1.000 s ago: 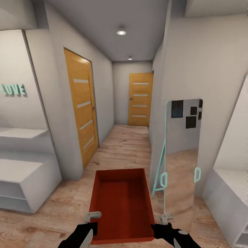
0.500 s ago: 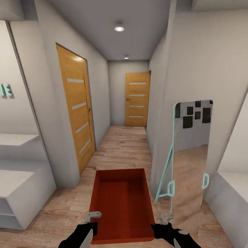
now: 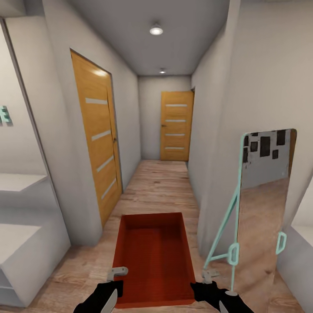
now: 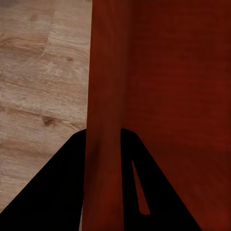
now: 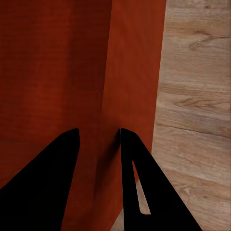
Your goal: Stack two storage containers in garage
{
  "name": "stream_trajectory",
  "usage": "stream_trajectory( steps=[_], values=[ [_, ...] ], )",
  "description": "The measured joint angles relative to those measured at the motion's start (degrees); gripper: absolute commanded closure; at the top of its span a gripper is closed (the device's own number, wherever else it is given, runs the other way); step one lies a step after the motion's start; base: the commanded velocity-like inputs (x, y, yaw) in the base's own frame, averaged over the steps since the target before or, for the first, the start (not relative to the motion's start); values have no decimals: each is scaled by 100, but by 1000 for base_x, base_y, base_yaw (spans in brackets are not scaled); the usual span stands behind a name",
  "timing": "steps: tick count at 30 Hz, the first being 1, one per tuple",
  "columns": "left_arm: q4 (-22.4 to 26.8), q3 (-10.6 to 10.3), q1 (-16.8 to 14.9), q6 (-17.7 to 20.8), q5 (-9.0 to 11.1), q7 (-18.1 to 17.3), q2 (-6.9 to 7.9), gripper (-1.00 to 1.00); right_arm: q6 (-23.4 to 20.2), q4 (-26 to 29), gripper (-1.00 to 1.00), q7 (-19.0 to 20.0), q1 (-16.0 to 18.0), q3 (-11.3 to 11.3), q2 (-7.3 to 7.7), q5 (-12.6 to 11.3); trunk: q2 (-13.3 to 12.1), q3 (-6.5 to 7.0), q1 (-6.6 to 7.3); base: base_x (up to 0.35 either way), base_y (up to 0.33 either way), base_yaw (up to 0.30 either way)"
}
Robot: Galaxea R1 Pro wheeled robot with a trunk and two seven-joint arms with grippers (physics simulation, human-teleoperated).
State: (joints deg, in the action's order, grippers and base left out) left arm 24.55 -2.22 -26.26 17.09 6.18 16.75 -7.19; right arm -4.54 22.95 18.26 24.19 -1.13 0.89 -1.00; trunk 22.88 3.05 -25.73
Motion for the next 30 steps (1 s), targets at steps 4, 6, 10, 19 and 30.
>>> stream_trajectory(
  steps=[4,6,10,19,30],
  values=[
    [-1,1,0,0,-1,-4,3,100,0,0,100,-3,0,-1,-3,-1,0,0,0,308,129,0],
    [-1,1,-1,0,-1,-5,3,100,0,0,100,-4,0,-1,-3,-1,0,0,0,308,129,0],
    [-1,0,1,0,0,0,0,100,0,-1,100,0,0,0,0,0,0,0,0,308,129,0],
    [6,-6,0,6,2,-2,4,100,-2,1,100,-12,0,-10,-3,-17,0,0,0,308,132,0],
    [6,-6,-2,13,0,-4,5,100,-7,4,100,-17,-2,-19,-2,-27,0,0,0,308,135,-133]
  ],
)
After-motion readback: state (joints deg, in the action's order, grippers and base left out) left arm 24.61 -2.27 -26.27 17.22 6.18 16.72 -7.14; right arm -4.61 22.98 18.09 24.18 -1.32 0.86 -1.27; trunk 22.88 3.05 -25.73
